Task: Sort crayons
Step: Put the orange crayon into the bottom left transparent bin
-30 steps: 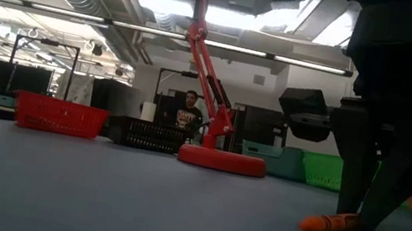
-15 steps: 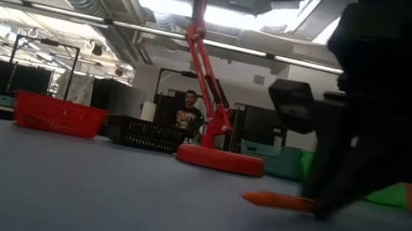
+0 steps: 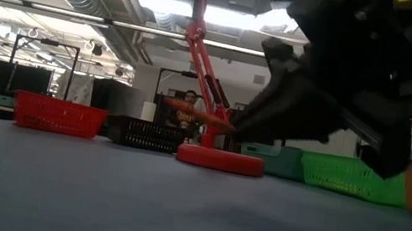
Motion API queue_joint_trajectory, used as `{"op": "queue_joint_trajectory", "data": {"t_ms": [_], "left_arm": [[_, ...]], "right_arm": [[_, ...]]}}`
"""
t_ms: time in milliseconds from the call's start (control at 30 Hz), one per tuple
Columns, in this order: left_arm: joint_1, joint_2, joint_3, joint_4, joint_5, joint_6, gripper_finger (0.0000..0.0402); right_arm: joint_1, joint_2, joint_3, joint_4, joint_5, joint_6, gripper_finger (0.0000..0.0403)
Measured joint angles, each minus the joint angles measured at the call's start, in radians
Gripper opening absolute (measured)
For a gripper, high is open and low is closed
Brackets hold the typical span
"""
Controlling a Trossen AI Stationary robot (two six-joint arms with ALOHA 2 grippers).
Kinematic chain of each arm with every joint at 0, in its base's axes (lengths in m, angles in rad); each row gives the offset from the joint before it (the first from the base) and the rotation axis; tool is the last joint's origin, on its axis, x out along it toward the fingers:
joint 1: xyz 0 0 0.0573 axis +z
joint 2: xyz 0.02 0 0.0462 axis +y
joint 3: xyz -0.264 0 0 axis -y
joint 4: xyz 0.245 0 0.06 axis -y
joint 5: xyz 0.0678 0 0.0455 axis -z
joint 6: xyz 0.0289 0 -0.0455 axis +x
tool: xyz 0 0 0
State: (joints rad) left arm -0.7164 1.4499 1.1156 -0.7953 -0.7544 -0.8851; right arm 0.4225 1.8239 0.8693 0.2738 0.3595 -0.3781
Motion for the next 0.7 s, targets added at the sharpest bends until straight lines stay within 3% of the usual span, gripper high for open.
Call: {"op": "queue_joint_trajectory", "data": {"t_ms": [367, 700], "left_arm": [[0.051, 0.123, 0.0, 0.114, 0.016, 0.187, 0.0128], [0.117, 0.144, 0.0, 0.346, 0.035, 0.379, 0.0127]], "right_arm": [[0.0, -0.002, 0.001, 0.119, 0.0, -0.023, 0.0026], [-0.028, -0.003, 0.001, 0.196, 0.017, -0.021, 0.0026]]}}
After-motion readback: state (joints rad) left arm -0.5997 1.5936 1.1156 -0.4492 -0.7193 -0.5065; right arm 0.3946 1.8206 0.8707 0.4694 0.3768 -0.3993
